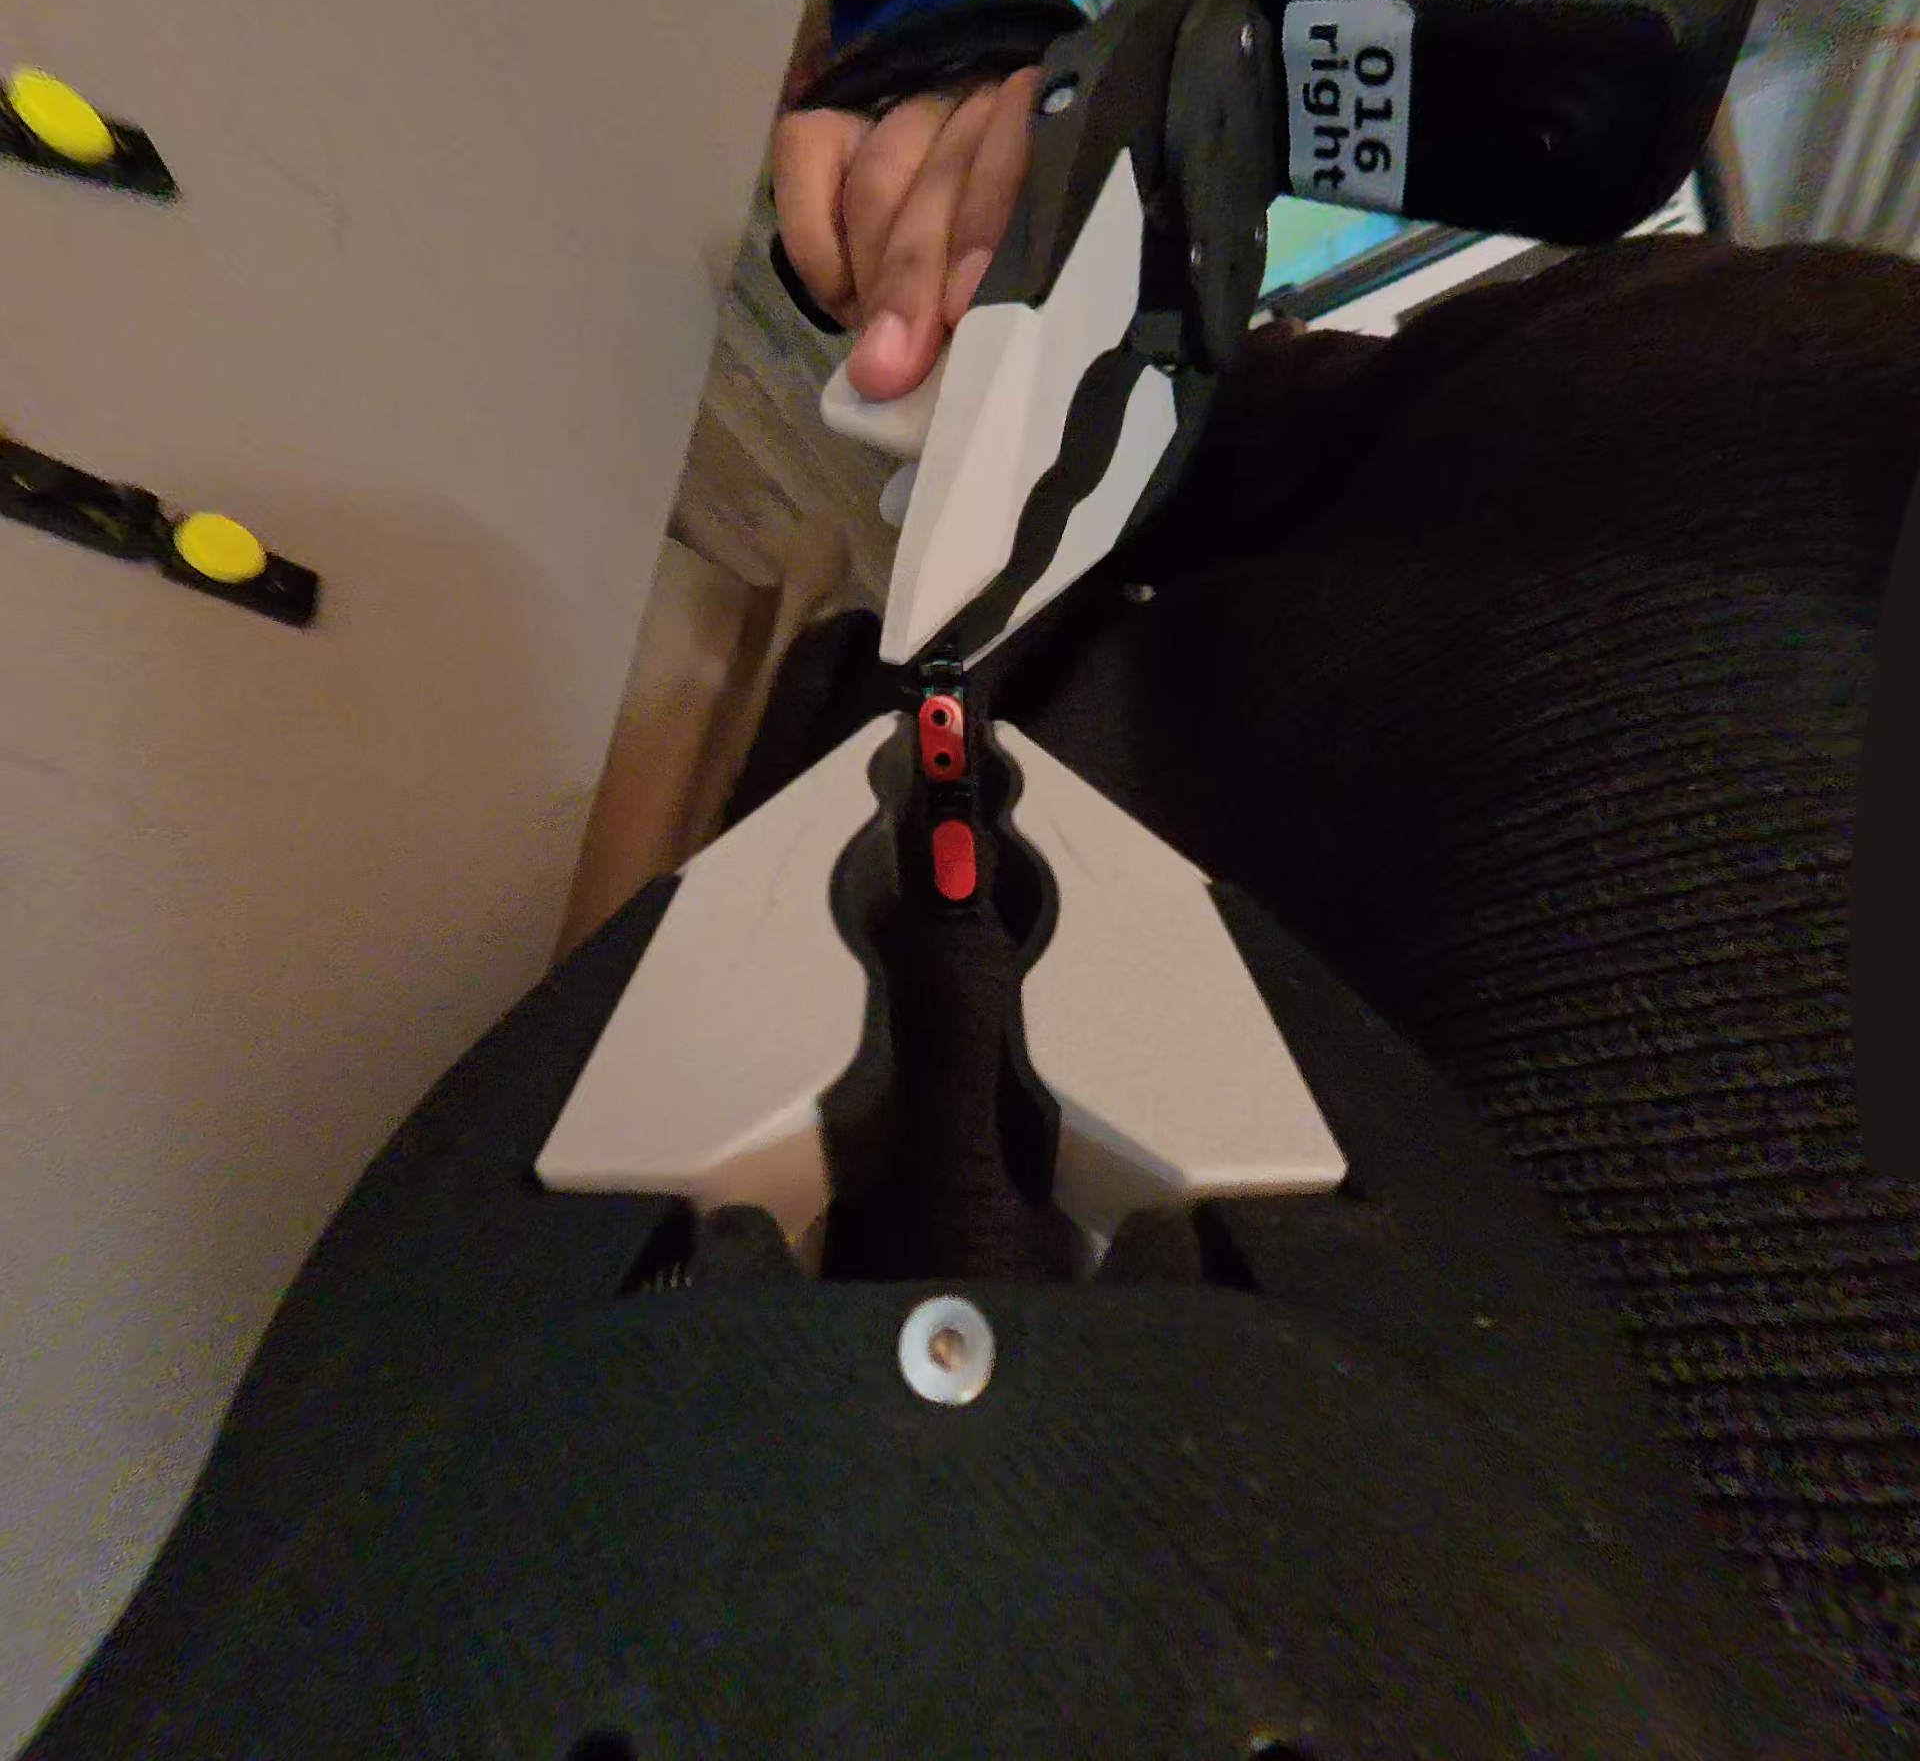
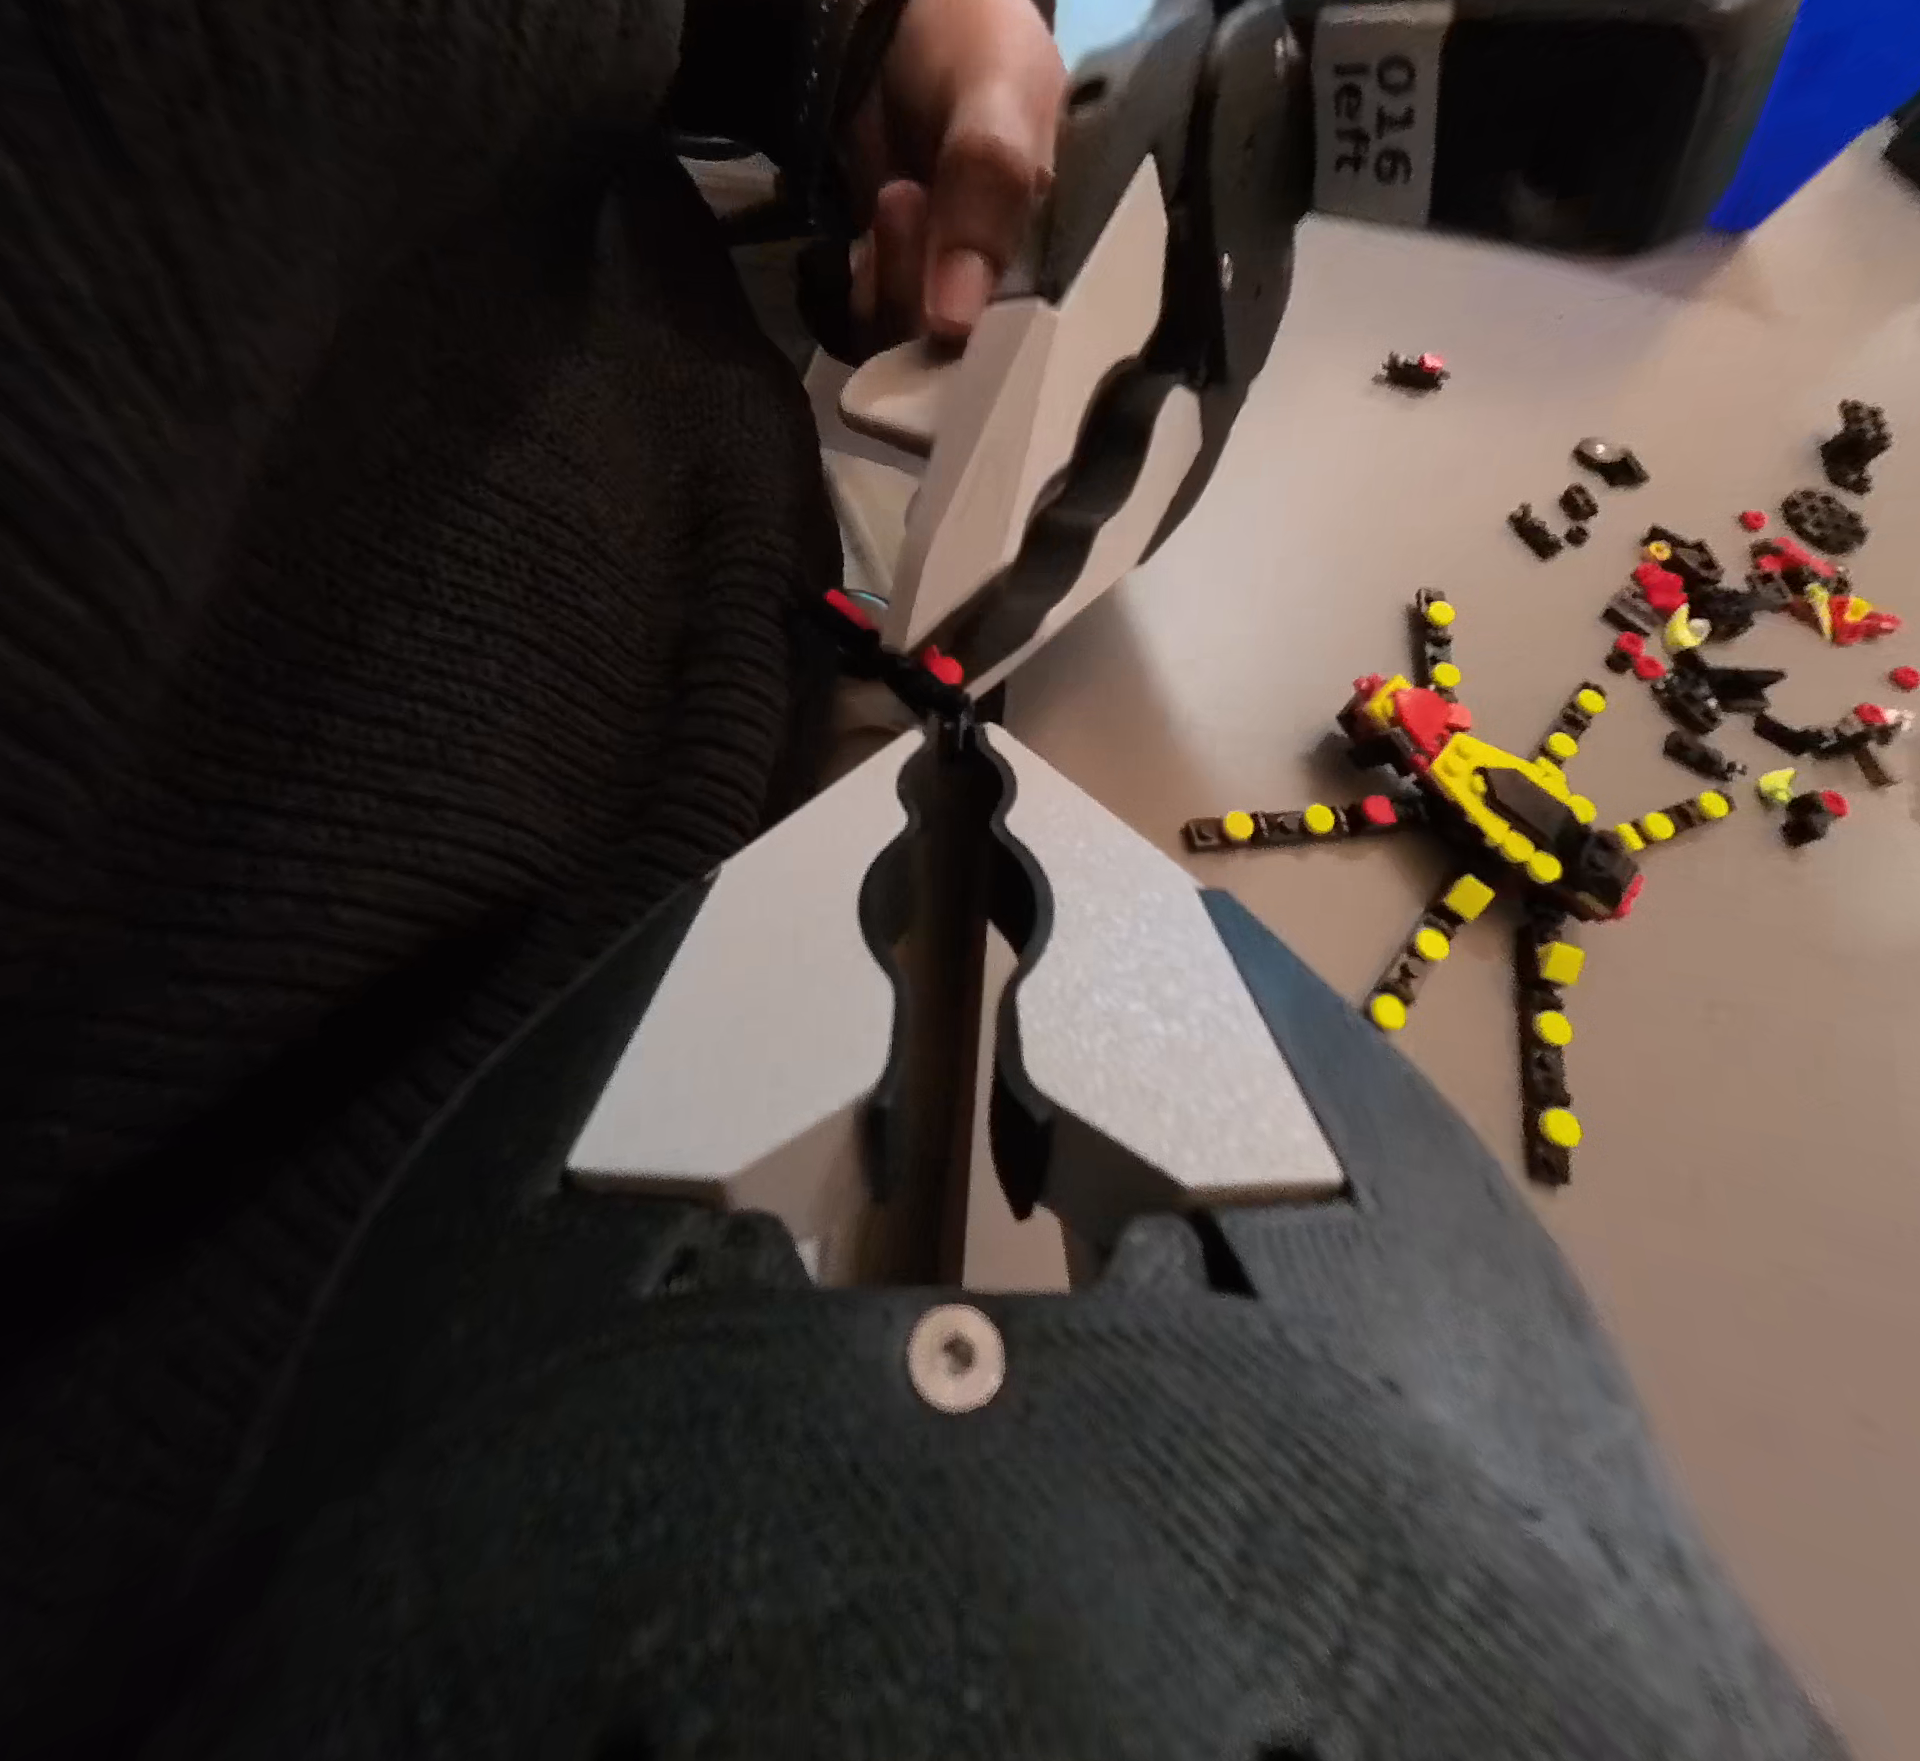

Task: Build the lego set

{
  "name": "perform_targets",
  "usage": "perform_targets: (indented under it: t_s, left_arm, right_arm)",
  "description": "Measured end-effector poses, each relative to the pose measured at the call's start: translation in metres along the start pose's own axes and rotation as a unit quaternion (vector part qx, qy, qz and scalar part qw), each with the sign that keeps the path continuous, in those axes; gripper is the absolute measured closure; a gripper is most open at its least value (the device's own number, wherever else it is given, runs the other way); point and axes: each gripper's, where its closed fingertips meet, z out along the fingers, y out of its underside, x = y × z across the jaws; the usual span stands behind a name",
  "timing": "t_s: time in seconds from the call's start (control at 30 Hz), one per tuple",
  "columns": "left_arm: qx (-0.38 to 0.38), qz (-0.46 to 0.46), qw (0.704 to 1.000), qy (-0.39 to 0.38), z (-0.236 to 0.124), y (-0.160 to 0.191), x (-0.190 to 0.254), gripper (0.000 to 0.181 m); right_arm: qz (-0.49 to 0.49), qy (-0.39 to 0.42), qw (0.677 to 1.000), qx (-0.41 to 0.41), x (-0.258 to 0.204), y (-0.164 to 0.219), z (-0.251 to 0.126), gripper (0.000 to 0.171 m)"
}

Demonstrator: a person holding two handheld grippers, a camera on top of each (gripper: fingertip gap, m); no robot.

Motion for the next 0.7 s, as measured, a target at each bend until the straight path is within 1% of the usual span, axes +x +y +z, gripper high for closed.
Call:
perform_targets:
  t_s: [0.13,0.2,0.27,0.3,0.4,0.53,0.7]
  left_arm:
    - [0.012,0.085,0.994,-0.074,-0.004,-0.008,-0.010,0.149]
    - [0.008,0.122,0.987,-0.102,-0.003,-0.008,-0.013,0.143]
    - [0.005,0.150,0.980,-0.130,-0.002,-0.008,-0.018,0.146]
    - [0.001,0.155,0.978,-0.140,-0.002,-0.008,-0.020,0.153]
    - [0.002,0.138,0.983,-0.121,-0.001,-0.007,-0.018,0.169]
    - [0.002,0.124,0.987,-0.101,-0.003,-0.007,-0.016,0.174]
    - [-0.012,0.125,0.987,-0.096,-0.002,-0.002,-0.016,0.175]
  right_arm:
    - [0.051,0.018,0.998,-0.015,0.013,0.010,0.000,0.168]
    - [0.086,0.021,0.996,-0.014,0.018,0.012,0.000,0.168]
    - [0.117,0.016,0.993,-0.003,0.020,0.009,0.001,0.168]
    - [0.128,0.012,0.992,0.005,0.020,0.007,0.000,0.168]
    - [0.143,0.009,0.990,0.011,0.021,0.005,-0.001,0.168]
    - [0.135,-0.009,0.991,0.016,0.015,0.004,-0.003,0.168]
    - [0.122,-0.022,0.992,0.004,0.009,0.008,-0.002,0.168]
